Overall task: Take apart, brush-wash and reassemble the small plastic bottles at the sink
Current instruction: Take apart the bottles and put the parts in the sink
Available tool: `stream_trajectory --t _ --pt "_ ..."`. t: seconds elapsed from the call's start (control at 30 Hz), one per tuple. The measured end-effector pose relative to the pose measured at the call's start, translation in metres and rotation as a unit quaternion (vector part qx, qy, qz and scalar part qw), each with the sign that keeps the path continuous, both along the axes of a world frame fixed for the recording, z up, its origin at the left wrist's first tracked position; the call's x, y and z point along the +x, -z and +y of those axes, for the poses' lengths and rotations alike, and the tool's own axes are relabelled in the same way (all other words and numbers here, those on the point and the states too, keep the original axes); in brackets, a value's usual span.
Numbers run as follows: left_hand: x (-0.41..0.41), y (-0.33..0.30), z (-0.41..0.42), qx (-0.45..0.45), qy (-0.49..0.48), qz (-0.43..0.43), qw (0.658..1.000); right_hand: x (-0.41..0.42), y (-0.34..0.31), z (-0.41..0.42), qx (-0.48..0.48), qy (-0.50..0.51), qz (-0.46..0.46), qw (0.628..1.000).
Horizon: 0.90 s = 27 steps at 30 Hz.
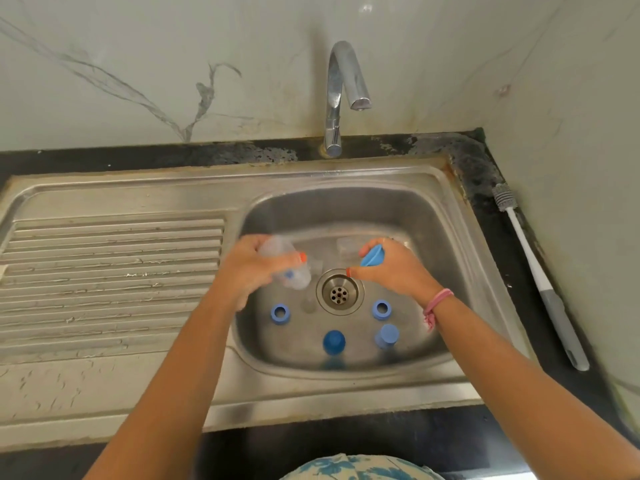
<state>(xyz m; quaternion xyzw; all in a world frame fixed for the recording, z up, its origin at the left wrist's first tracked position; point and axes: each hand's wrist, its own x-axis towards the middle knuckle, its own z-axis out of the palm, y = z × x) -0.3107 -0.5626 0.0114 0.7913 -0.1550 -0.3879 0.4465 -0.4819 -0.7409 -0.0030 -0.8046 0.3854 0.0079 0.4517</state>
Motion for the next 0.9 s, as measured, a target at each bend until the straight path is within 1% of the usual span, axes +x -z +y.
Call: stream_trajectory --t 0.03,0.07,0.1,0.13,0.17,0.2,0.27,0.37,0.53,0.63,0.9 --pt "-0.006 0.012 -0.001 0.055 0.048 -0.046 0.996 -0.003 0.006 -0.001 0.013 0.002 0.011 1.0" --pt "-0.012 0.024 -0.001 0.105 0.106 -0.103 0.983 -0.005 0.011 -0.001 0.031 0.008 0.017 0.999" --pt "-0.019 0.036 -0.002 0.142 0.168 -0.153 0.963 -0.006 0.016 -0.001 0.047 0.012 0.021 0.999" --pt "-0.026 0.046 -0.003 0.172 0.22 -0.184 0.943 -0.007 0.02 0.0 0.059 0.012 0.026 0.998" --pt "-0.031 0.057 -0.003 0.194 0.255 -0.193 0.927 -0.008 0.022 0.002 0.069 0.007 0.033 0.997" --pt "-0.035 0.068 -0.003 0.211 0.274 -0.189 0.919 -0.008 0.025 0.003 0.08 0.003 0.04 0.996" --pt "-0.039 0.09 -0.002 0.237 0.285 -0.174 0.912 -0.008 0.031 0.006 0.089 -0.007 0.06 0.994" --pt "-0.043 0.108 -0.007 0.271 0.286 -0.178 0.902 -0.008 0.041 0.01 0.107 -0.017 0.068 0.992" --pt "-0.041 0.112 -0.013 0.288 0.263 -0.162 0.906 -0.01 0.05 0.013 0.155 -0.016 0.059 0.986" --pt "-0.039 0.114 -0.012 0.307 0.271 -0.155 0.899 -0.01 0.051 0.013 0.166 -0.028 0.061 0.984" --pt "-0.042 0.116 -0.008 0.285 0.271 -0.174 0.903 -0.006 0.05 0.017 0.175 -0.041 0.062 0.982"
